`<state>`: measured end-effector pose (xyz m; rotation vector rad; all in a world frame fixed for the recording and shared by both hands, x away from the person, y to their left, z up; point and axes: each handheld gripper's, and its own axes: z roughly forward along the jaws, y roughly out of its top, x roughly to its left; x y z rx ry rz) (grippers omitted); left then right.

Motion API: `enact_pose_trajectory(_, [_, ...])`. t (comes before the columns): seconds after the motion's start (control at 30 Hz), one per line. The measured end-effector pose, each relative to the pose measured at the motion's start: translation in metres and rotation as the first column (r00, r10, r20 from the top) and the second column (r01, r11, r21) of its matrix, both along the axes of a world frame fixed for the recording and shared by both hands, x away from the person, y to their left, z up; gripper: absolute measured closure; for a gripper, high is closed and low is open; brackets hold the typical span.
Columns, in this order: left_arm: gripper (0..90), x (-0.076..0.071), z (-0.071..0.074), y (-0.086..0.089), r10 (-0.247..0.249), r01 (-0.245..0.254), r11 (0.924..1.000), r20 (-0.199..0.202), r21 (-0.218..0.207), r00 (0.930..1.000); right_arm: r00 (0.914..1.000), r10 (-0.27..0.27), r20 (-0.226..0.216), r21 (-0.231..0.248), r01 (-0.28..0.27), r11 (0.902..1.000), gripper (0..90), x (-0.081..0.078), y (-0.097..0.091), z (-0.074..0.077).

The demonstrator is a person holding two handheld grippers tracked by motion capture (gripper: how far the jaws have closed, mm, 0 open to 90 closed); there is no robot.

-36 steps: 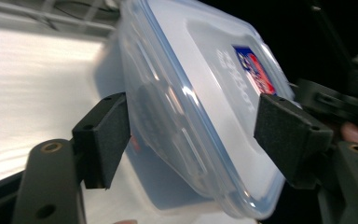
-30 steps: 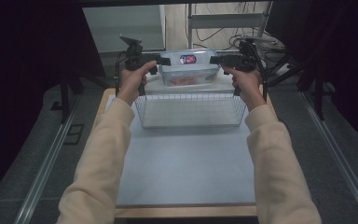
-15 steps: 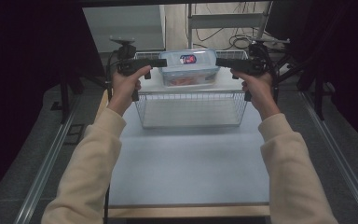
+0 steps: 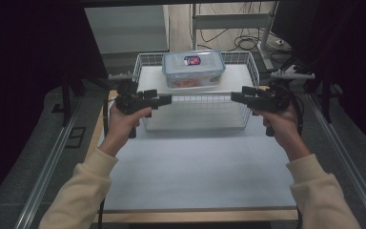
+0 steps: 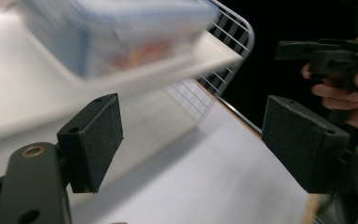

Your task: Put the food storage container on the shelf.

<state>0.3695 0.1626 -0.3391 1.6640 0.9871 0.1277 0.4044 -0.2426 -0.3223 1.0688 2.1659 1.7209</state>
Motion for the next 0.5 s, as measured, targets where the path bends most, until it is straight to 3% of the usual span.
enact_pose_trajectory(0.13, [20.2,-0.027,-0.025,0.002,-0.014,0.013,0.9999,0.021,0.009,0.9997,0.9992,0.023,0.031,-0.018,-0.023,0.9996,28.2,-0.025,-0.008,-0.023])
enact_pose_trajectory(0.3, [20.2,-0.056,-0.061,0.002,-0.022,0.021,0.9988,0.026,0.043,0.9994,0.9978,0.056,0.034,-0.037,-0.055,0.9978,26.1,-0.052,-0.014,-0.056])
enact_pose_trajectory(0.5, [20.0,-0.083,-0.106,0.0,-0.031,0.031,0.9928,-0.005,0.116,0.9995,0.9964,0.076,0.038,-0.096,-0.072,0.9927,24.3,-0.08,-0.019,-0.1])
